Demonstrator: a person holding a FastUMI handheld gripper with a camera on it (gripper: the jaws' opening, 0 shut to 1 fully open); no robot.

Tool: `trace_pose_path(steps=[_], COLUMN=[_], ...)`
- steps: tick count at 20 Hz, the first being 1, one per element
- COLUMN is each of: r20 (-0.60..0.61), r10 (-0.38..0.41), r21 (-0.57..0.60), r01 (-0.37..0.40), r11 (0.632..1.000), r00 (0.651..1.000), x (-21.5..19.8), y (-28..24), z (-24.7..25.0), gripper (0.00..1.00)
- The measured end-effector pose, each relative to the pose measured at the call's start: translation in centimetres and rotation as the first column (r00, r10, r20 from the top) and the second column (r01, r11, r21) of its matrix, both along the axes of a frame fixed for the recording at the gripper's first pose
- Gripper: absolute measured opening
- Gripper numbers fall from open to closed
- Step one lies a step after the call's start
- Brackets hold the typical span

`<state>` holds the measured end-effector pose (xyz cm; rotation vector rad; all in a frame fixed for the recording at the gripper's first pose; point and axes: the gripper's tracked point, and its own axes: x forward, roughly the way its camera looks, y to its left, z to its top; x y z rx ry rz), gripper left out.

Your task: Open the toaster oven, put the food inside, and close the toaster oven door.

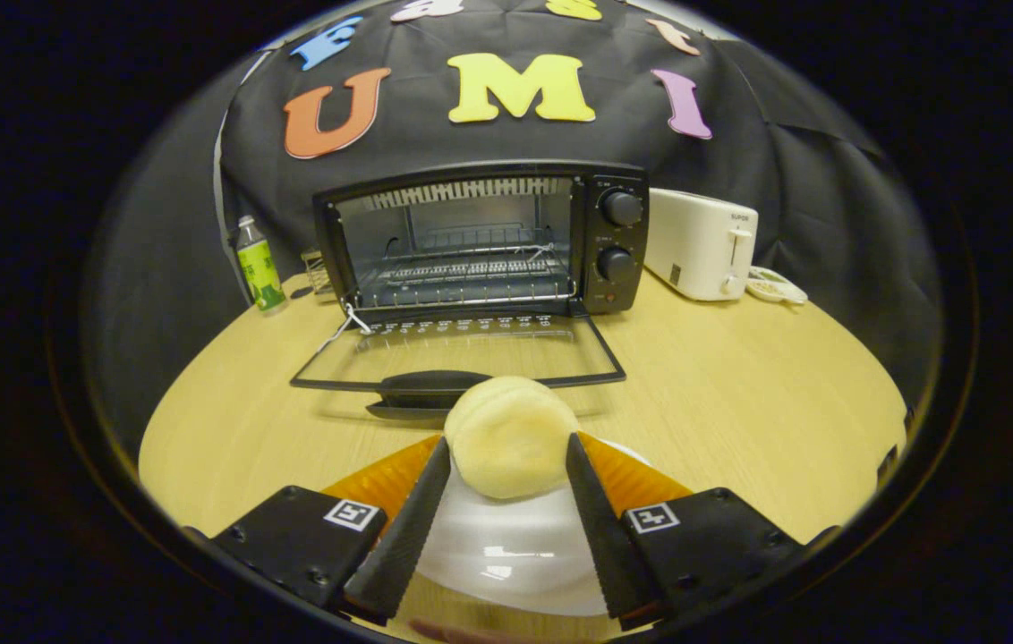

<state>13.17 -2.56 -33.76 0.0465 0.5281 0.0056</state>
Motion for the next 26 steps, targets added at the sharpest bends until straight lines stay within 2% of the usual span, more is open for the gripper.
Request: trace_pose_path(steps=[1, 3, 4, 7, 11, 13, 17, 22, 24, 26], r20=[-0.012, -0.051, -0.071, -0.018, 0.021, 0.083, 0.126, 0.083, 0.063, 0.085], r10=[-0.004, 0.004, 0.037, 0.027, 0.063, 0.094, 0.122, 0.068, 0.037, 0.042], r21=[-0.030, -0.051, 0.007, 0.110, 0.129, 0.135, 0.201, 0.323, 0.384, 0.490], r01=[0.004, -0.006, -0.036, -0.025, -0.065, -0.105, -0.146, -0.091, -0.058, -0.078], r11=[1.000, 0.999, 0.999, 0.994, 0.989, 0.985, 0.969, 0.942, 0.922, 0.868], r00=[1.000, 0.999, 0.997, 0.999, 0.998, 0.992, 0.985, 0.994, 0.997, 0.996], x=[0.4, 1.3, 1.3, 1.9, 1.5, 2.7, 7.9, 16.4, 19.2, 21.8], y=[-0.5, -1.1, -0.4, -1.1, 0.1, 1.6, 4.7, 6.5, 6.6, 7.7], z=[-0.5, -2.0, -2.1, -1.3, 1.2, 4.1, 7.8, 8.0, 7.6, 8.4], gripper=[0.87, 0.82, 0.80, 0.73, 0.58, 0.57, 0.56, 0.57, 0.59, 0.61])
